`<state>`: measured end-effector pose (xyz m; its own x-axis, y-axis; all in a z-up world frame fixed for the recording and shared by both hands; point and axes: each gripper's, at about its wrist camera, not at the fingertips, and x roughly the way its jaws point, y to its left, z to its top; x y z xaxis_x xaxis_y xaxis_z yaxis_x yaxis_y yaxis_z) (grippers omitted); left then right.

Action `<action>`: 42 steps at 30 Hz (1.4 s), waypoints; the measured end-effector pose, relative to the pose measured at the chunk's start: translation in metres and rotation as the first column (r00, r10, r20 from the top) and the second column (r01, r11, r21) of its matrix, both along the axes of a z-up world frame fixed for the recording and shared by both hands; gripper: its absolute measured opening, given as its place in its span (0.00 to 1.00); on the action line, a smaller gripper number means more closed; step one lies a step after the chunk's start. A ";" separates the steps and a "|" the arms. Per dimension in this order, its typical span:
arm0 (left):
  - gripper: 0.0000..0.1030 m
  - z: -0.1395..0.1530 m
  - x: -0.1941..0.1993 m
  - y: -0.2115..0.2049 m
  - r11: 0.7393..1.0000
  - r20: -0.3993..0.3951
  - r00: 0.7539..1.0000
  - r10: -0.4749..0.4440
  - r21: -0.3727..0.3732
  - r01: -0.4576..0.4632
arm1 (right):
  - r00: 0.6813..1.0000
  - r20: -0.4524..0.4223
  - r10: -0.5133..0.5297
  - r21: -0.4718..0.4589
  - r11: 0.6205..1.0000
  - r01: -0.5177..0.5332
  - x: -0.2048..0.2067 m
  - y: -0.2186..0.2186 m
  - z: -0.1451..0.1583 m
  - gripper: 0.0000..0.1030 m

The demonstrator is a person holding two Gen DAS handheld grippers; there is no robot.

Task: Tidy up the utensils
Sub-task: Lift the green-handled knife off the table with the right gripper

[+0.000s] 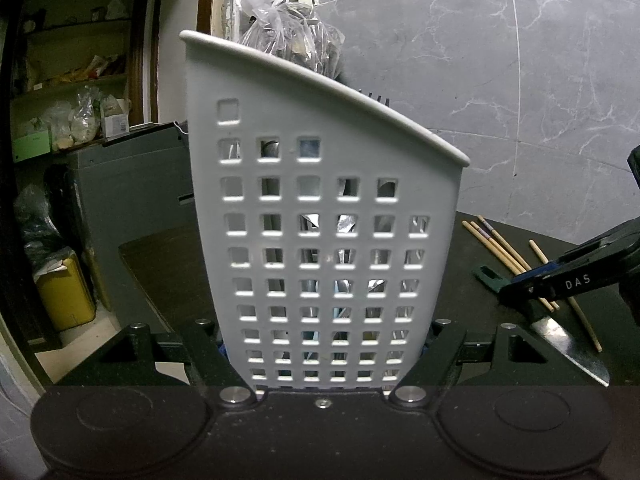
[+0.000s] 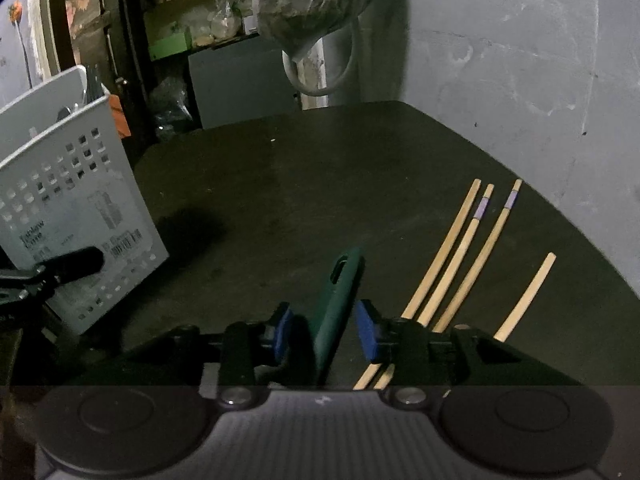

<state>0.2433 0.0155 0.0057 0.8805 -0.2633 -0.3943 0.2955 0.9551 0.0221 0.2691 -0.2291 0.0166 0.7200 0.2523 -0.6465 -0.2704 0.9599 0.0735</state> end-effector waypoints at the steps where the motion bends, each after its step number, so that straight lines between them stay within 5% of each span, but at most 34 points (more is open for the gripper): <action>1: 0.73 0.000 0.000 0.000 1.000 0.000 1.000 0.000 -0.001 0.000 | 1.000 0.004 -0.009 -0.008 1.000 0.009 0.000 0.000 -0.001 0.24; 8: 0.74 0.000 0.000 0.000 1.000 0.000 1.000 -0.001 -0.003 0.001 | 1.000 0.003 -0.029 -0.025 0.999 0.029 -0.001 0.003 0.000 0.18; 14: 0.74 0.000 0.000 0.000 1.000 0.001 1.000 -0.002 -0.004 0.002 | 0.998 0.066 0.008 -0.229 0.973 0.007 -0.016 0.030 0.001 0.18; 22: 0.74 0.000 0.000 -0.001 1.000 0.001 1.000 -0.004 -0.007 0.004 | 0.974 0.168 0.155 -0.596 0.803 -0.025 -0.051 0.082 -0.020 0.18; 34: 0.74 0.001 0.001 -0.001 1.000 0.002 1.000 -0.008 -0.017 0.008 | 0.939 0.184 0.292 -0.791 0.611 -0.035 -0.079 0.113 -0.049 0.17; 42: 0.74 -0.001 0.001 0.003 1.000 0.005 1.000 -0.011 -0.025 0.012 | 0.937 0.162 0.310 -0.791 0.608 -0.064 -0.081 0.115 -0.046 0.17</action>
